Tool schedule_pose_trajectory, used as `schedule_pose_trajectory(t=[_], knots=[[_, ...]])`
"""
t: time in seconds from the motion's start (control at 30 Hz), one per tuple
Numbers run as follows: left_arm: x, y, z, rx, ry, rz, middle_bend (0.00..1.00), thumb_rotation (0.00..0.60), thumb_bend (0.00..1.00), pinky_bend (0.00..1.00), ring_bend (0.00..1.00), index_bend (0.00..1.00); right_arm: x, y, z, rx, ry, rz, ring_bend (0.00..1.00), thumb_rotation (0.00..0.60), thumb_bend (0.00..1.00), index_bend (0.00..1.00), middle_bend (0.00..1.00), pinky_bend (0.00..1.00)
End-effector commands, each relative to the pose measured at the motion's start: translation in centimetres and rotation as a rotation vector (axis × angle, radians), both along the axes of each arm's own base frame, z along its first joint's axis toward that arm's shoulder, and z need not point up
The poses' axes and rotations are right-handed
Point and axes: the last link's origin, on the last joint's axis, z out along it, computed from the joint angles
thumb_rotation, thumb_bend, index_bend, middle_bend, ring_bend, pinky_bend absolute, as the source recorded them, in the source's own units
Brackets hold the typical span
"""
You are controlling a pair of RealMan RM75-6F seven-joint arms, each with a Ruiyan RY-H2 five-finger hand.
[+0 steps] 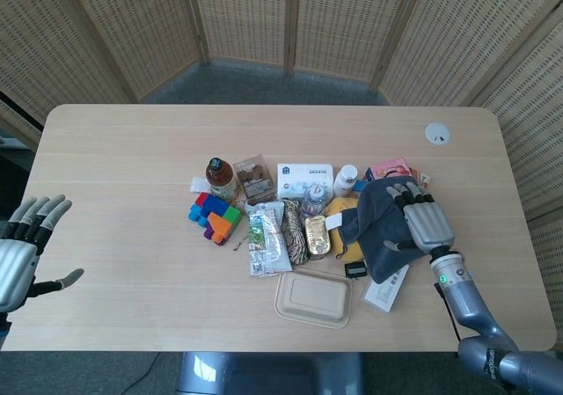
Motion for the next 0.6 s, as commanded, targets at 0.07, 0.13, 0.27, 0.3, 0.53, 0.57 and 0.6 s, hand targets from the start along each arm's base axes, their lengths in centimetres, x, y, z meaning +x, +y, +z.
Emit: schedule_pose_trajectory(t=[0.07,0.13,0.27,0.3,0.53,0.57,0.6], knots=[[-0.1,-0.1,0.2,0.004,0.001,0.003,0.00,0.600,0.13,0.00,0.00,0.00,-0.7,-0.6,-1.3,0.029,-0.011,-0.042,0.00,0.477,0.15,0.00,0.00,0.00],[-0.1,-0.2,0.2,0.005,0.001,0.006,0.00,0.600,0.13,0.00,0.00,0.00,-0.9,-0.9,-1.4,0.021,-0.011,-0.045,0.00,0.517,0.15,0.00,0.00,0.02],[-0.3,-0.3,0.4,0.010,0.001,0.011,0.00,0.600,0.13,0.00,0.00,0.00,-1.0,-1.1,-1.4,-0.018,-0.021,-0.019,0.35,0.600,0.17,0.20,0.40,0.47],[-0.3,-0.3,0.4,0.010,0.000,0.011,0.00,0.600,0.13,0.00,0.00,0.00,-1.1,-1.1,-1.3,-0.024,-0.023,-0.011,0.50,0.600,0.18,0.29,0.54,0.57],[-0.3,0.0,0.0,0.002,-0.003,0.005,0.00,0.600,0.13,0.00,0.00,0.00,-0.8,-0.8,-0.3,-0.085,-0.054,0.042,1.00,0.600,0.20,0.58,0.99,0.89],[-0.3,0.1,-0.1,0.000,-0.004,0.005,0.00,0.600,0.13,0.00,0.00,0.00,-0.8,-0.7,0.0,-0.095,-0.060,0.046,1.00,0.600,0.20,0.59,1.00,0.90],[-0.3,0.2,-0.2,-0.002,-0.004,0.005,0.00,0.600,0.13,0.00,0.00,0.00,-0.7,-0.6,0.3,-0.103,-0.065,0.048,1.00,0.600,0.20,0.59,1.00,0.91]])
